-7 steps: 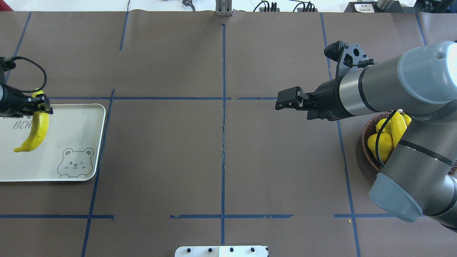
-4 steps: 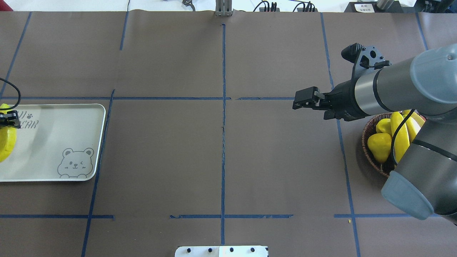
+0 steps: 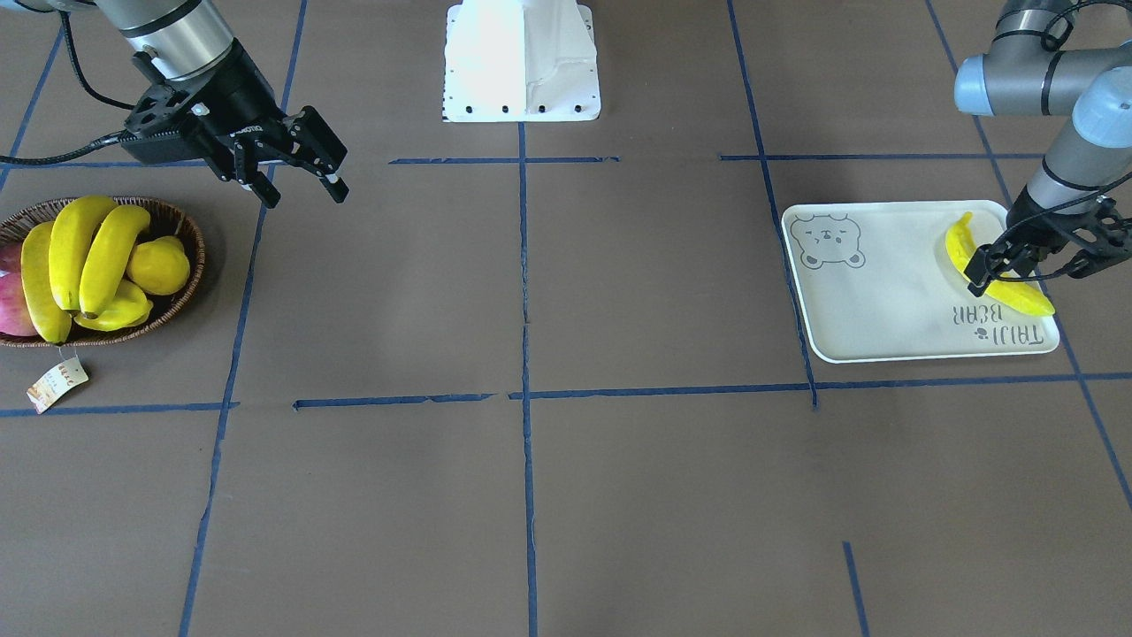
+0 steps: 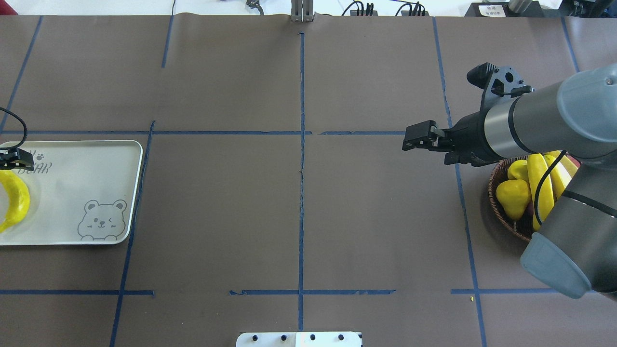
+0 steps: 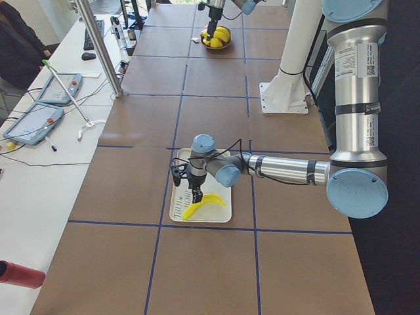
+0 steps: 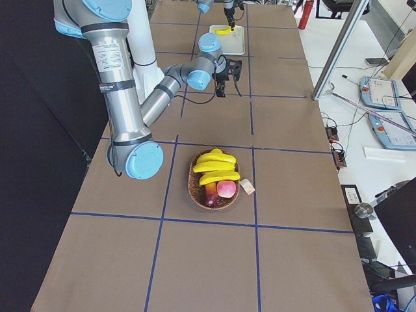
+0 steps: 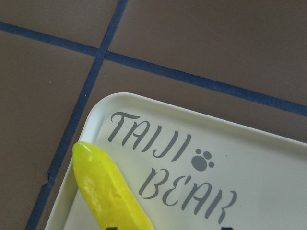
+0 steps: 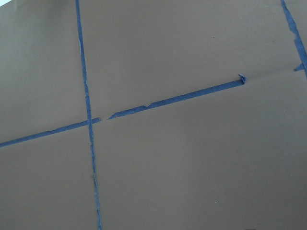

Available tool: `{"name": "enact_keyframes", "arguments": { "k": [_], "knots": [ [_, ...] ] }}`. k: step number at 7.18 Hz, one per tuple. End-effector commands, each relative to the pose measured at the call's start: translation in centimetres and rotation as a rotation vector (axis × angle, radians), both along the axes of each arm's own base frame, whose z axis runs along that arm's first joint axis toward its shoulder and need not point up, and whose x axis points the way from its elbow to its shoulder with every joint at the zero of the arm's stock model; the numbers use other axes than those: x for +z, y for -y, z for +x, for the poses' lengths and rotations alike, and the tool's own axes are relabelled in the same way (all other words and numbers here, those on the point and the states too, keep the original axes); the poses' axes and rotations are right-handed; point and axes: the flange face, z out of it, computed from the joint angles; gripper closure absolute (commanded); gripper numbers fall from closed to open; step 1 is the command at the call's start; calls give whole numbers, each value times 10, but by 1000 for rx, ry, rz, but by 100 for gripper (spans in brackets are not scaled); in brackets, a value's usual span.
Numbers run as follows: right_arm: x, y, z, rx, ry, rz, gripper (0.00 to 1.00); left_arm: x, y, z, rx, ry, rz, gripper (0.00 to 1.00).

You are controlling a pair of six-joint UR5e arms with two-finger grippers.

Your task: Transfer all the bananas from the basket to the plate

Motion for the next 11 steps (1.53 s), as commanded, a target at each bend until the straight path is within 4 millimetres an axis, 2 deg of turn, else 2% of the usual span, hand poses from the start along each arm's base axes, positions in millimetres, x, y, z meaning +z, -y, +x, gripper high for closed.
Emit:
{"name": "enact_keyframes", "arguments": {
  "k": [1,3,4,5,6,7,8,9,10,11],
  "knots": [
    [65,-17,44,-76,-140,83,0,-46,1,1,6,-57,63,1],
    [129,-20,105,-166,-296,184,0,-103,-1,8,50,-176,95,1],
    [150,-27,121,-196,-338,189,0,-122,8,15,52,-183,102,1],
    [164,-30,133,-220,-367,198,0,-154,26,28,52,-177,91,1],
    [181,-42,148,-260,-341,223,0,-194,44,40,16,-183,55,1],
    [206,-47,162,-259,-291,223,0,-213,50,50,-4,-200,39,1],
    [247,-42,158,-255,-273,224,0,-219,47,63,-3,-213,29,1],
    [257,-40,155,-258,-258,236,0,-227,46,74,2,-223,25,1],
    [265,-41,155,-263,-262,219,1,-228,43,79,6,-224,21,1],
    [281,-39,153,-269,-275,193,4,-228,43,79,6,-225,23,1]
  ]
}}
